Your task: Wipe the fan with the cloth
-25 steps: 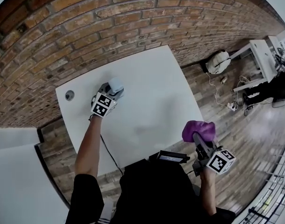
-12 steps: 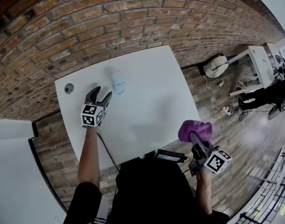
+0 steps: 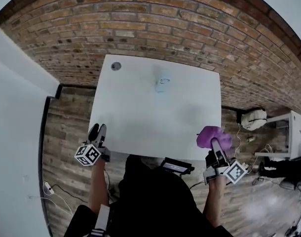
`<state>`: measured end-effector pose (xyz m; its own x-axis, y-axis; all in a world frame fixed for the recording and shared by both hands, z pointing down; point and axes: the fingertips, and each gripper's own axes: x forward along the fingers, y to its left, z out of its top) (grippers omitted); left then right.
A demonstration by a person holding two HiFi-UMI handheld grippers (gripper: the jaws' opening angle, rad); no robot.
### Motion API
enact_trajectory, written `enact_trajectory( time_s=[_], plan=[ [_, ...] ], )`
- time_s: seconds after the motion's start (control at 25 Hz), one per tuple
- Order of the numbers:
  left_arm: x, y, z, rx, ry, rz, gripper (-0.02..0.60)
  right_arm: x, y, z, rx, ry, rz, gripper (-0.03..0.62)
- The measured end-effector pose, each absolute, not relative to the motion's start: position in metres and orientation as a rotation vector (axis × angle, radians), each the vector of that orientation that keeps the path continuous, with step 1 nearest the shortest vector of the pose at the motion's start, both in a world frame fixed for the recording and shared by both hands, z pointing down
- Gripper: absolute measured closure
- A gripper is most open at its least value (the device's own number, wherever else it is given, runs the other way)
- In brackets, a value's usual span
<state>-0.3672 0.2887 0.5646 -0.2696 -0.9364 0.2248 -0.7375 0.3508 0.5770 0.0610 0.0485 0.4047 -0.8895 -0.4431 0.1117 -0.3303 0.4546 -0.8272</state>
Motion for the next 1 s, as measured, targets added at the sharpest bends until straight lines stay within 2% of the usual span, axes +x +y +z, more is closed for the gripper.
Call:
enact_trajectory(
  time_s=[0.12,0.28,0.56,0.8,1.0],
  plan=[
    [-0.34,0.33,0.499,1.437,-2.228,-0.634,0.364,0.082,0.052,0.397,-0.565,2.571,-1.408,0.522],
    [-0.268,0.377,0.419,1.537,-2.311,-0.679,0.364,0.117,0.064,0.402,-0.41,2.518,-1.418,0.522],
    [-0.214,0.473,0.357,1.536,-2.386,-0.649,0.383,0.175,0.122,0.439,-0.353,2.434,-1.55,0.523],
    [-0.182,0.408,0.31,1.913,-2.059,-0.904,0.474,0.201,0.14,0.435,-0.412,2.329,-1.532,0.523],
    [-0.15,0.356,0.302,2.147,-1.774,-0.833,0.474,0.193,0.141,0.404,-0.468,2.284,-1.426,0.523]
  ],
)
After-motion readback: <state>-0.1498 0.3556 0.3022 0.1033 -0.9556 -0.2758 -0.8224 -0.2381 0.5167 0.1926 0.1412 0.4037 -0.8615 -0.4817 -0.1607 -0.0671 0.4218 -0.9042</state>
